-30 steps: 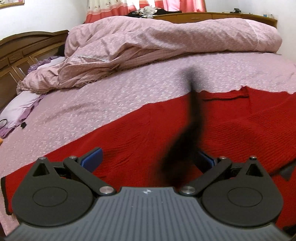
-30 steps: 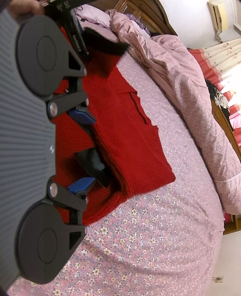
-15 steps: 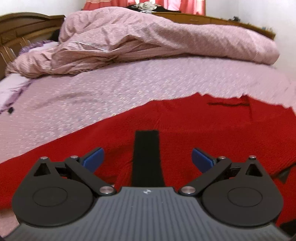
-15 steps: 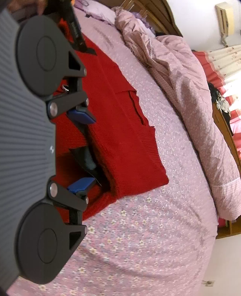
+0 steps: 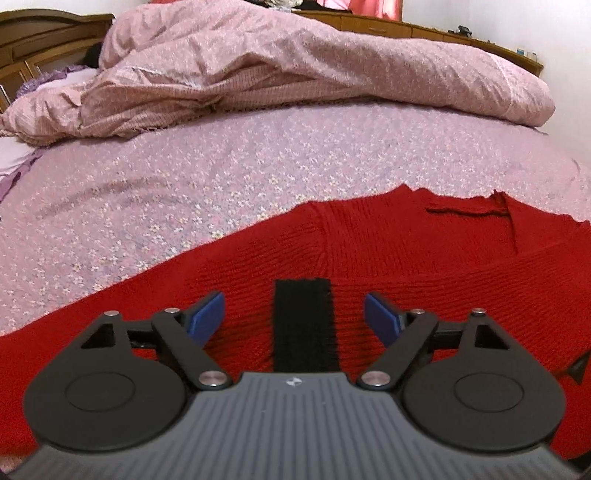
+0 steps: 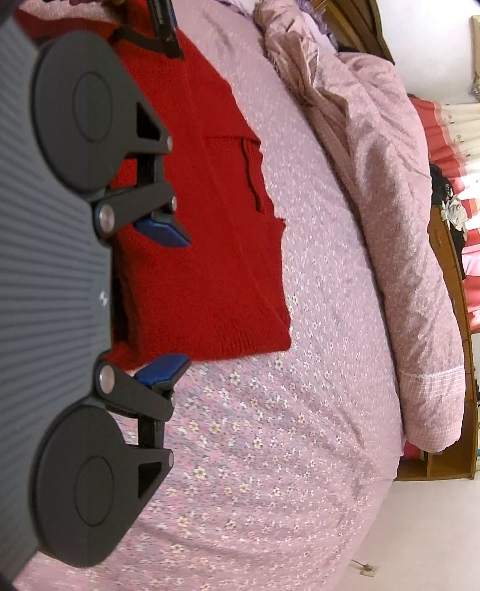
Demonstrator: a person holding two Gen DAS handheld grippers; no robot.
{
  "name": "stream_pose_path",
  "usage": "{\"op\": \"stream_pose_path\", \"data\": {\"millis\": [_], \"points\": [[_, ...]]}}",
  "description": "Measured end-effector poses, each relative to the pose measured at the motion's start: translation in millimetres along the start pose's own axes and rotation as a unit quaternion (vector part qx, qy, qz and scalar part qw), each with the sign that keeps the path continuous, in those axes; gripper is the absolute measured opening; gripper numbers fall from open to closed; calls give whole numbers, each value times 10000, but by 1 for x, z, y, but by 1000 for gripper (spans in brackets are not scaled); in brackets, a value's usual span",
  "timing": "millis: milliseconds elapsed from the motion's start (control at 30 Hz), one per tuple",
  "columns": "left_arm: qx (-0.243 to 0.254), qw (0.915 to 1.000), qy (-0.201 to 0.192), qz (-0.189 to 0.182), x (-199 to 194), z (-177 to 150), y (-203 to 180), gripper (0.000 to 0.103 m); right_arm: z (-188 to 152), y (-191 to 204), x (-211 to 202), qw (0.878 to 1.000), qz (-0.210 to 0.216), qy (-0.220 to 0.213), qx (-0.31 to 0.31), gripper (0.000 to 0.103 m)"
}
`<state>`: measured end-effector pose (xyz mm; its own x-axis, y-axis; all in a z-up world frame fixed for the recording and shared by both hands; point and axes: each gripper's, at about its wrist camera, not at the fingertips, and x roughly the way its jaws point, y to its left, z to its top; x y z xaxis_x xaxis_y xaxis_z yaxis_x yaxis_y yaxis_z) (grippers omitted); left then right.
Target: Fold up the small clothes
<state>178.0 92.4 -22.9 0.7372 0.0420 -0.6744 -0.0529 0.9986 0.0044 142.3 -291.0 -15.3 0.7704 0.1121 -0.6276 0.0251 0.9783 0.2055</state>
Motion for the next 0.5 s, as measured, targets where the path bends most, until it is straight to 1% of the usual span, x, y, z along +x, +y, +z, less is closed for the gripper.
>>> {"op": "stream_pose_path", "data": {"millis": [167, 233, 333, 433, 500], "points": [[25, 9997, 183, -184, 15, 1, -3, 79, 9, -4, 18, 9999, -99, 14, -91, 67], [71, 9994, 223, -261, 19, 0, -6, 79, 12, -7, 26, 9999, -142, 27, -83, 67], [114, 9992, 259, -278, 26, -1, -9, 80, 16, -11, 37, 9996, -239, 33, -139, 67], [-10, 9991, 293, -305, 30, 0, -6, 81, 20, -14, 49, 9994, -266, 64, -233, 67], [2, 9991, 294, -304, 31, 1, -6, 81, 20, -16, 56, 9993, -255, 101, -263, 67]]}}
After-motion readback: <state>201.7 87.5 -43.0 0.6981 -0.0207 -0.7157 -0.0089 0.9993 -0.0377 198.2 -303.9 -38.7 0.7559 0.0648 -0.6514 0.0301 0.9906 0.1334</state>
